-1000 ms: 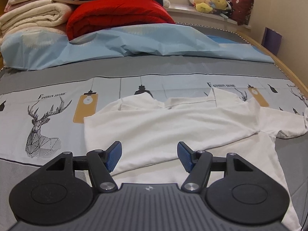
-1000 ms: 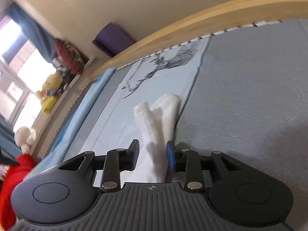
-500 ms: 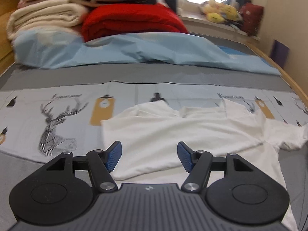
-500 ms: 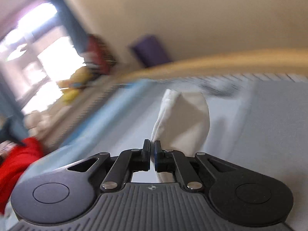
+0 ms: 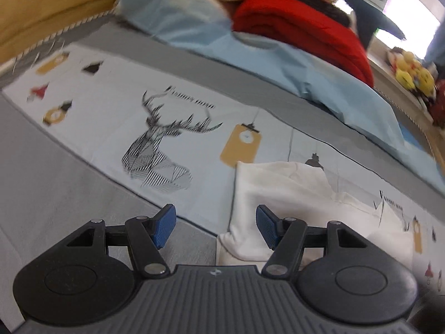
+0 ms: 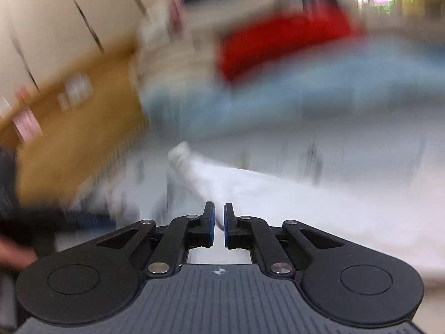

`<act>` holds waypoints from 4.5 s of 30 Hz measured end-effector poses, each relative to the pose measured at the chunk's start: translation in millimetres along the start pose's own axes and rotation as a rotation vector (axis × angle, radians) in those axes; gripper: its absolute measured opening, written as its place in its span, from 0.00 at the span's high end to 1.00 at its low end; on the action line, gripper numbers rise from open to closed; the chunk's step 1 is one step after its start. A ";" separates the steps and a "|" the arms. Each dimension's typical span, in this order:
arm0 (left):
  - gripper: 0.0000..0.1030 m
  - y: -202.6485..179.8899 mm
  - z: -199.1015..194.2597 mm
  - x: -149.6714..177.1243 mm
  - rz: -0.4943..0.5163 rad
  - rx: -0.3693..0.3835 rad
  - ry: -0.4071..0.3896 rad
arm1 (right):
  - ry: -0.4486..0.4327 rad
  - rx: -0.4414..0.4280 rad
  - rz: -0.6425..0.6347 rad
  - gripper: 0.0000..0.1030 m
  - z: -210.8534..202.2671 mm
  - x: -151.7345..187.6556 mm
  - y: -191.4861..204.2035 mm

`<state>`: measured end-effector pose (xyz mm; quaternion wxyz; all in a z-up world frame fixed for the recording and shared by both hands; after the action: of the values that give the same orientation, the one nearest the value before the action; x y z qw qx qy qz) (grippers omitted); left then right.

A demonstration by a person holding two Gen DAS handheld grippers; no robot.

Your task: Fold small clothes

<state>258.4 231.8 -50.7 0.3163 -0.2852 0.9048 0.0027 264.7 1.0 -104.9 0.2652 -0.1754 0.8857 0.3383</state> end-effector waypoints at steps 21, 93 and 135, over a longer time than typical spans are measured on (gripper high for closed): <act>0.51 -19.9 79.0 35.7 0.017 0.161 0.137 | 0.010 0.630 0.066 0.75 -161.1 29.5 -237.2; 0.76 -77.0 96.2 34.7 0.204 0.210 0.106 | -0.379 0.694 0.403 0.96 -128.5 -41.7 -325.8; 0.31 -8.8 -119.6 217.9 0.438 0.176 -0.080 | -0.192 0.616 0.214 0.66 -291.5 206.8 -107.4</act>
<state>55.8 90.2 -78.6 0.3676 -0.0533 0.9284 0.0036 50.0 -304.1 -97.3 0.3511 0.0397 0.9306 0.0956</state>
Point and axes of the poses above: each gripper's, at about its wrist camera, not at the fingertips, and z roughly the way its jaws point, y to its left, x to its underside, the point moved 8 cm from there along z, roughly the way its jaws point, and after that the axes turned 1 degree about -x, right-handed, at the moved point
